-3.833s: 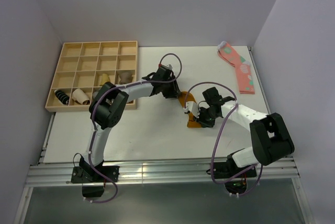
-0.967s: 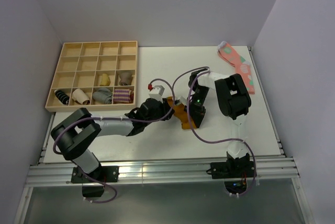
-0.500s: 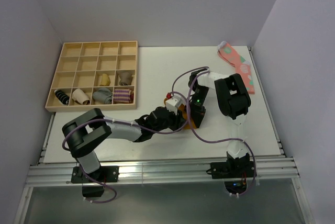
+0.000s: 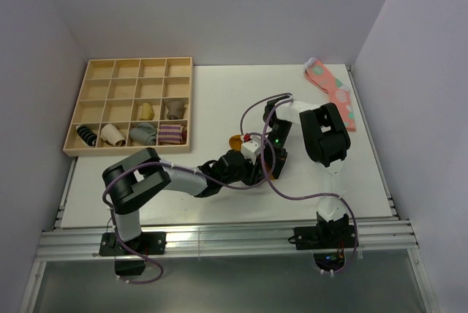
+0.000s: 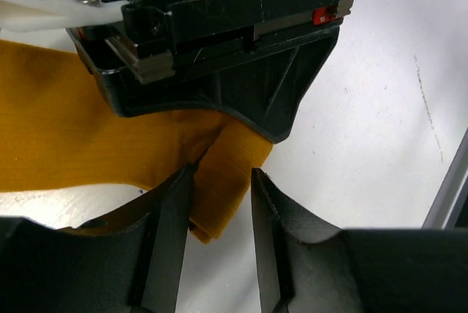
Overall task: Roll the socks
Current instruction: Roll the sock at the center of the board.
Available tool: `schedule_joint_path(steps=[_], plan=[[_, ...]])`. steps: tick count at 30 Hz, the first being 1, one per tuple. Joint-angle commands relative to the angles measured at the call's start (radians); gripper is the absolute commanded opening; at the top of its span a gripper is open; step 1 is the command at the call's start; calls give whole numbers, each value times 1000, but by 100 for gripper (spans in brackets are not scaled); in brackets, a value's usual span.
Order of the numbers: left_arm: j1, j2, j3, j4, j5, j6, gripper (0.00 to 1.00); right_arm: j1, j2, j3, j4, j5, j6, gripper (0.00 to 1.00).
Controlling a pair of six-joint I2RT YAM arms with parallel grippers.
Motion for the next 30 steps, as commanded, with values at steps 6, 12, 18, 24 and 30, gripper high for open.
schedule_joint_path(steps=[6,12,18,24,30], plan=[[-8,55,52,0,-1,18,43,8,30,22,-84,10,-7,5],[-8,95,65,-6,-23,-22,33,6,20,20,-84,-7,-13,7],[-6,129,79,-26,-6,-74,5,5,-1,25,-60,-39,1,18],[-8,151,108,-93,8,-134,0,-38,-47,63,0,-113,64,42],[-6,157,114,-141,14,-191,1,-122,-88,106,121,-165,220,50]])
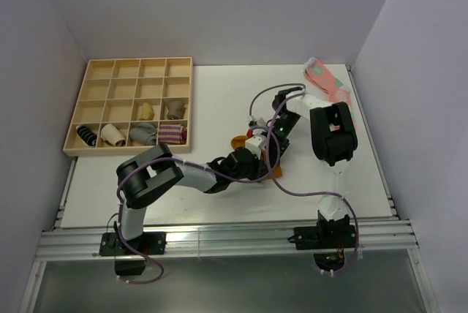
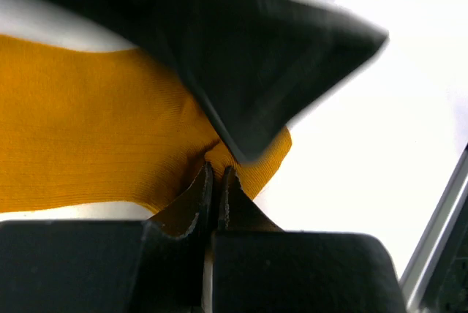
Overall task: Roll the socks
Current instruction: Roll the sock at the center of the board.
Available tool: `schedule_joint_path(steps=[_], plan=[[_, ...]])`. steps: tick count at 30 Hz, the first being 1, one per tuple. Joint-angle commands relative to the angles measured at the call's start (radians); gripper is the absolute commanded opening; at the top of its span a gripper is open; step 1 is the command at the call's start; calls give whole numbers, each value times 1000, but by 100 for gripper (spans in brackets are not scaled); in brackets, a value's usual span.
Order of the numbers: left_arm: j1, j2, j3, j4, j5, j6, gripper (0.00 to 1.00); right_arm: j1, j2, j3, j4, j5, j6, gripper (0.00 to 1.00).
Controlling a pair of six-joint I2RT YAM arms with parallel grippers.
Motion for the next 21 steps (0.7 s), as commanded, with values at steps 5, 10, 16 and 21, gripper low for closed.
schedule_joint_path(steps=[5,10,16,21], plan=[[-8,66,15,-144,56,-92,0,-115,-97,76,197,-103,229,50],[4,84,38,-185,92,-139,0,-176,-176,23,288,-89,285,50],[64,90,70,-259,162,-202,0,-234,-246,-34,372,-115,324,50],[82,99,145,-362,200,-214,0,-277,-290,-63,389,-126,315,49]])
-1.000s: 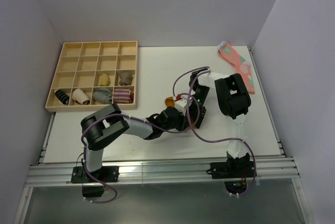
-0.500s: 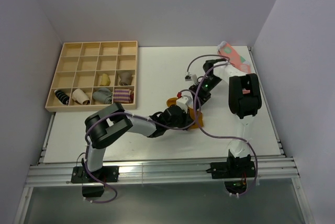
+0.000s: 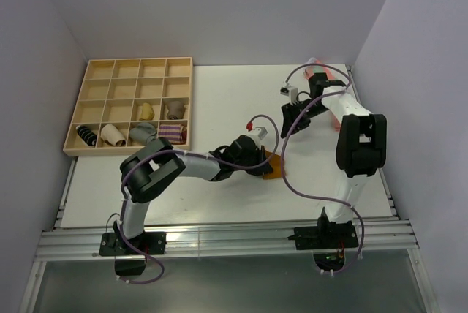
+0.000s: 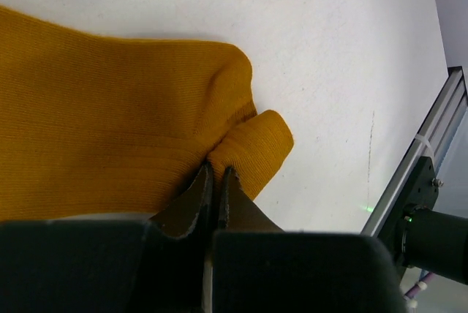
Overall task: Roll the socks
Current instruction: Roll the sock at the center of the board.
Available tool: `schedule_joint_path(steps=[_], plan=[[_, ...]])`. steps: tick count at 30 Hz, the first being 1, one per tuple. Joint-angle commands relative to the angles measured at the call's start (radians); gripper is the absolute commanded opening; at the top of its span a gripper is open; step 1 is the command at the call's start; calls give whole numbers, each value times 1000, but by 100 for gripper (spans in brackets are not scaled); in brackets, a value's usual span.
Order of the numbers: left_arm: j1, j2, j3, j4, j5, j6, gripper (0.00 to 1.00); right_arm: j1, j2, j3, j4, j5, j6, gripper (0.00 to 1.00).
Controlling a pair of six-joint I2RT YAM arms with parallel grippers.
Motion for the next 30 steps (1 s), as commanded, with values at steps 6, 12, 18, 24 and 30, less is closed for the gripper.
schedule_joint_path(steps=[6,12,18,24,30], plan=[[61,63,84,-282,137,-66,0,-55,-220,-175,62,-28,-159,44],[114,94,136,-338,259,-121,0,-52,-330,-306,37,-42,-370,46],[162,129,176,-381,357,-143,0,25,-386,-393,44,7,-437,48],[176,167,248,-469,399,-132,0,157,-462,-522,176,105,-401,49],[182,198,302,-525,418,-125,0,249,-479,-576,251,165,-384,52]])
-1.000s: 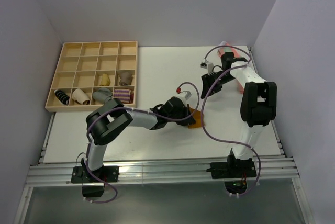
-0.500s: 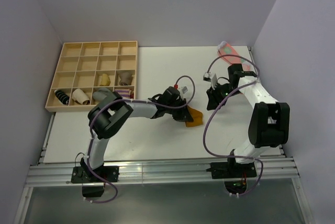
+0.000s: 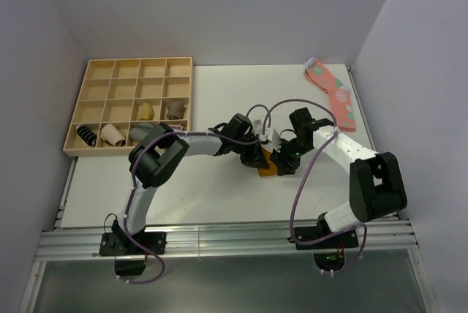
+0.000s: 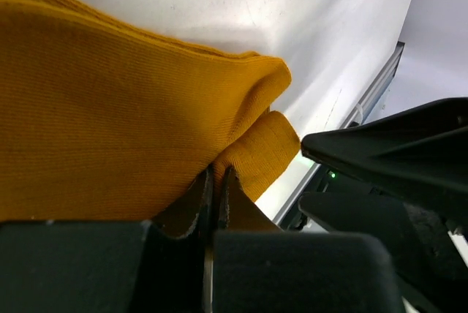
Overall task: Roll the socks
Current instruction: Roll the sock at the center of the board.
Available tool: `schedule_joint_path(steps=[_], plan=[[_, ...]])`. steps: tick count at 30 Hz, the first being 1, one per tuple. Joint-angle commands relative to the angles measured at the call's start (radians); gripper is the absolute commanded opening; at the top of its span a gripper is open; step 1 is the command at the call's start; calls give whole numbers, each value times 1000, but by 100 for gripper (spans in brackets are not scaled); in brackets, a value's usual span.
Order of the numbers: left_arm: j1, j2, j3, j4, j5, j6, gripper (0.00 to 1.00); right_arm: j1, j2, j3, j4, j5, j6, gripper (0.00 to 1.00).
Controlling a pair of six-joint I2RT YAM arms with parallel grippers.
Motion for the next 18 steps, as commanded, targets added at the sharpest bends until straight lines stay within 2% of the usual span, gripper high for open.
schedule_joint_path(steps=[1,18], plan=[[7,51,23,-129,-16,37,0,31,-35,-9,84,49,4,53],[19,98,63,-149,10,31,0,112,43,-47,128,139,-25,54]])
